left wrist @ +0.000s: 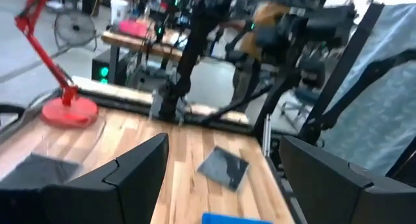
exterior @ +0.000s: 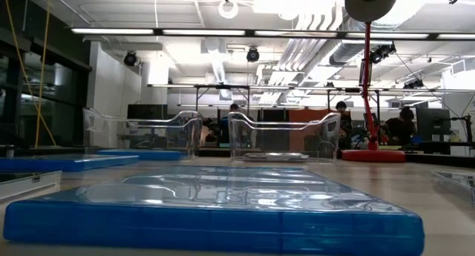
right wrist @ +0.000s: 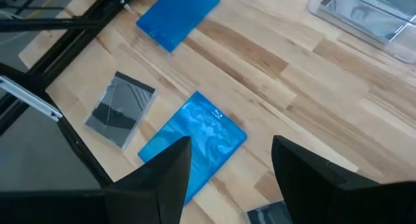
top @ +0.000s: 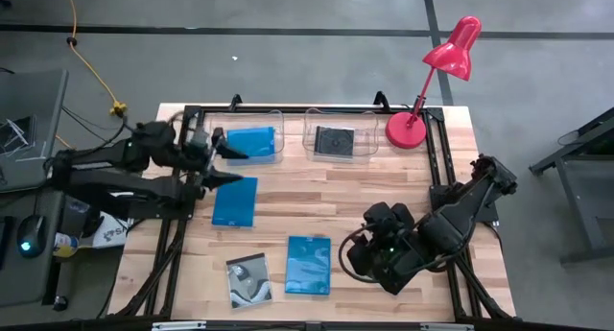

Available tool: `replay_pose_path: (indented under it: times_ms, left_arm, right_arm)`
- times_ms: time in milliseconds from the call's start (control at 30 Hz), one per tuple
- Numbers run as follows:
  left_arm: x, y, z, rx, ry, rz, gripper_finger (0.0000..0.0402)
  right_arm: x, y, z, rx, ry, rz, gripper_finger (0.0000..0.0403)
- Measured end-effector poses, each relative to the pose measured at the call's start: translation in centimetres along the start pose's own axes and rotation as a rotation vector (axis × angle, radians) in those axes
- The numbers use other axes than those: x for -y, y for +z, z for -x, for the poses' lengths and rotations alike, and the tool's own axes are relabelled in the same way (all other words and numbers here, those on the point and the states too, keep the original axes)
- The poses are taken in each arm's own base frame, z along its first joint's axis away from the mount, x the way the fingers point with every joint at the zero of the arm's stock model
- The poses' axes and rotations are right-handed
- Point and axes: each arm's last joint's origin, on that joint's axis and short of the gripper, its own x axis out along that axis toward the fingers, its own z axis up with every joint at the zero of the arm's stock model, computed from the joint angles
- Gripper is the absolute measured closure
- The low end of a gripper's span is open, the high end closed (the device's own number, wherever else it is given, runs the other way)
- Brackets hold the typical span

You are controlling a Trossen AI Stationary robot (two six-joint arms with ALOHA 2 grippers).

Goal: Pick & place jewel cases by type
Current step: Put the bottom blue CD case into the left transparent bin

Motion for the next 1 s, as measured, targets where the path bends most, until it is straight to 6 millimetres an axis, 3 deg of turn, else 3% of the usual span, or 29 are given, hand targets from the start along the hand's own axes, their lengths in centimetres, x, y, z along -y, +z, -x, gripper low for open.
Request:
replay_pose_path:
  times_ms: [233, 467, 700, 1000]
  left_arm:
    - [2.6, -1.7, -2.1, -0.082, 0.043, 0.066, 0.0110]
    - [4.2, -4.6, -2.5, -0.217, 0.243, 0.176, 0.0110]
    - [6.8, -6.7, -3.9, -0.318, 0.171, 0.215, 0.0110]
    - [10.4, -11.2, -9.0, -0.383, 0.153, 0.316, 0.0110]
  right_arm:
    - [-1.1, -0.5, -1.9, 0.016, -0.016, -0.019, 0.0206]
    - [-2.6, -0.7, -4.8, 0.014, -0.016, -0.036, 0.0206]
    - [-2.9, -1.1, -4.6, -0.005, 0.014, -0.039, 0.0206]
    - [-3.4, -2.9, -4.2, -0.051, 0.039, -0.089, 0.0206]
